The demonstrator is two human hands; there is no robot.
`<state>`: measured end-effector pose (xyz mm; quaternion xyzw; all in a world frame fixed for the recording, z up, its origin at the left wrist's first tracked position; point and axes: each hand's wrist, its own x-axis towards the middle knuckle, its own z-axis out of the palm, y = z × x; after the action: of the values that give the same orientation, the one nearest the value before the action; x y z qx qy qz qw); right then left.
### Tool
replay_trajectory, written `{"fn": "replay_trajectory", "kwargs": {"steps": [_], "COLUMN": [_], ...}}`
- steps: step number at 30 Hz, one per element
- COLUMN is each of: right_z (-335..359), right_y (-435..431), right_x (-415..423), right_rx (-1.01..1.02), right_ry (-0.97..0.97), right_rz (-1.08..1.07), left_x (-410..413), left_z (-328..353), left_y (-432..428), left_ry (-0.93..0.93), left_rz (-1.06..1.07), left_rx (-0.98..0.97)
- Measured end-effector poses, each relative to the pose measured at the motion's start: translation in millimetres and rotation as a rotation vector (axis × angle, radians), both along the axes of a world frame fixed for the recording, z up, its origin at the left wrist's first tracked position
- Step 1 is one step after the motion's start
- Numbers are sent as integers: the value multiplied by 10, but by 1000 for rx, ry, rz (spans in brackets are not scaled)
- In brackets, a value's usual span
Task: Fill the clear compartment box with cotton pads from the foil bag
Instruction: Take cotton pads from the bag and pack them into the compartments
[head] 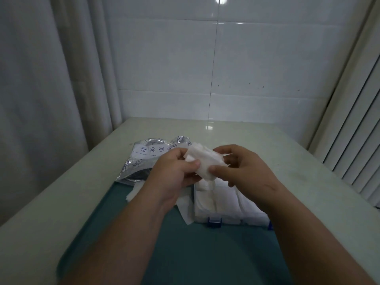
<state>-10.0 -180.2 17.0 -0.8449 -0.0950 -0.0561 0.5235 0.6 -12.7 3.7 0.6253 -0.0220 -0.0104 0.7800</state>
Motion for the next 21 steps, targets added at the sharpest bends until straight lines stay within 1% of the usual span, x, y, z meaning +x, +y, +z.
{"fn": "replay_trajectory", "kwargs": {"steps": [2,5,7,10,13,15,17,19,21], "right_z": [-8,-15,-33,-74,-107,-119,-123,-127,-138], "right_y": [4,-16,2,45,67,81,88,86,85], "right_x": [6,3,2,8,14,13,13,20,28], "right_rx": [-64,-179,-238,-243,-202,-199,-207,-241,-316], "right_ry": [-18,5,11,13,43,42,23,7,5], "right_rz": [-8,12,20,32,34,45,50,49,48], "left_x": [-4,-18,-34,-56,-50,-27,-1,9,9], "left_z": [0,-4,-30,-108,-176,-212,-246,-268,-285], "left_y": [-7,-76,-143,-240,-281,-270,-253,-248,-260], "left_ry": [-10,-13,3,-13,-64,-70,-69,-79,-97], "left_rz": [44,157,233,308,372,389,404,414,406], "left_rx": [65,53,79,162,262,330,357,376,425]}}
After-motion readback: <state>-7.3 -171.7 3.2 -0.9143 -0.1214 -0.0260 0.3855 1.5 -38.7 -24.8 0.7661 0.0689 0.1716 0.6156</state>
